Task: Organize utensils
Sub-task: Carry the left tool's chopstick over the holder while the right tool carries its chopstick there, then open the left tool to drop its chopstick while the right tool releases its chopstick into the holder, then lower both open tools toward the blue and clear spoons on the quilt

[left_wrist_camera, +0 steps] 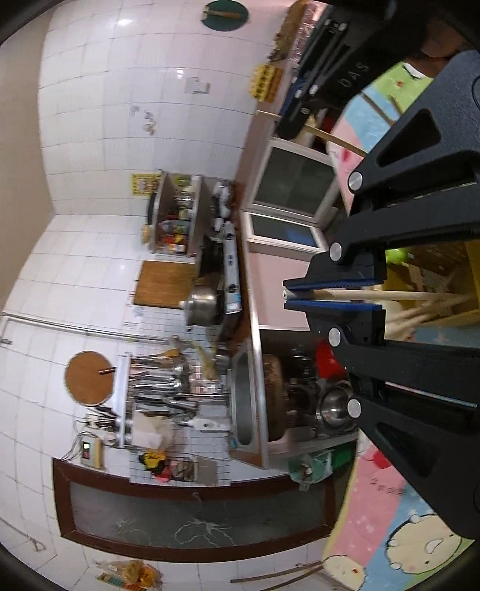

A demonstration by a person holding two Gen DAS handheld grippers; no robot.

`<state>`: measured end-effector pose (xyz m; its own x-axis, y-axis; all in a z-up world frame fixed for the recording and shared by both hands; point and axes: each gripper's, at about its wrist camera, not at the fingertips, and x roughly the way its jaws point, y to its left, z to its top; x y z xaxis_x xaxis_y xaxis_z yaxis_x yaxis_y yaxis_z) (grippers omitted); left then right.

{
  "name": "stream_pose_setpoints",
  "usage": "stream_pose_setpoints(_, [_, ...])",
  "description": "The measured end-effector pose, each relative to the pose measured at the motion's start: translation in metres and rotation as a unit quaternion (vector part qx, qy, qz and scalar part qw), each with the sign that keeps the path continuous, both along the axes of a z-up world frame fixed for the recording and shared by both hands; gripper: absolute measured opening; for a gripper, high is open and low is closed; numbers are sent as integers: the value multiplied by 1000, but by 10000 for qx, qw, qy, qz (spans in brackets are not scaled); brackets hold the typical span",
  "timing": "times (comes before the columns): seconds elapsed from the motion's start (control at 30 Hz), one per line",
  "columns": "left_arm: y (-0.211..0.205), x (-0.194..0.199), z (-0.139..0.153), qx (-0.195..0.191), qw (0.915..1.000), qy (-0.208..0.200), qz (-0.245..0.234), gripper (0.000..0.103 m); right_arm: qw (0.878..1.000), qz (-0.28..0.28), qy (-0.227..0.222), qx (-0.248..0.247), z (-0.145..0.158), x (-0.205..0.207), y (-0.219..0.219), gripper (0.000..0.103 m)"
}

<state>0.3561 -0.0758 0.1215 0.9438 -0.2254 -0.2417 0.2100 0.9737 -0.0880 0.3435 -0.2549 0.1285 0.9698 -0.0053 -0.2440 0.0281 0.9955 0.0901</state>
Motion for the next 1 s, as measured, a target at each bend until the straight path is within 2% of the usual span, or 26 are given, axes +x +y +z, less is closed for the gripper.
stream_pose_setpoints(0.13, [7,2,-22,65,9998,186,53,5,9998,3,192,-55,-21,3,-5,6])
stream_pose_setpoints(0.27, [12,-1,-26,184,9996,194,116,6,9993,-55,334,-174,-31,3,-6,9])
stream_pose_setpoints(0.33, [13,-3,-25,239,9992,309,79,11,9990,-46,407,-162,-32,3,-6,9])
stream_pose_setpoints(0.4, [14,-6,-24,279,9990,343,90,32,9985,-29,538,-70,-29,1,-7,9])
stream_pose_setpoints(0.43, [16,-11,-21,307,9989,306,154,37,9984,-61,559,-39,-27,-1,-9,14])
stream_pose_setpoints(0.47, [17,-16,-19,316,9989,285,179,46,9985,-103,546,-29,-24,-4,-10,27])
stream_pose_setpoints(0.5, [21,-22,-15,316,9990,258,206,50,9987,-167,486,-31,-19,-9,-11,36])
stream_pose_setpoints(0.53, [23,-27,-12,306,9990,250,222,52,9988,-218,427,-39,-15,-15,-12,51])
stream_pose_setpoints(0.63, [32,-39,-2,248,9989,300,263,66,9988,-269,413,-61,-6,-30,-13,56])
stream_pose_setpoints(0.7, [41,-52,3,219,9988,304,329,79,9986,-315,412,-49,-3,-43,-14,63])
stream_pose_setpoints(0.8, [50,-69,5,263,9983,322,415,91,9983,-353,455,-98,-5,-63,-12,69])
stream_pose_setpoints(1.0, [66,-99,-7,401,9968,525,446,98,9966,-383,725,-106,-27,-103,-3,72])
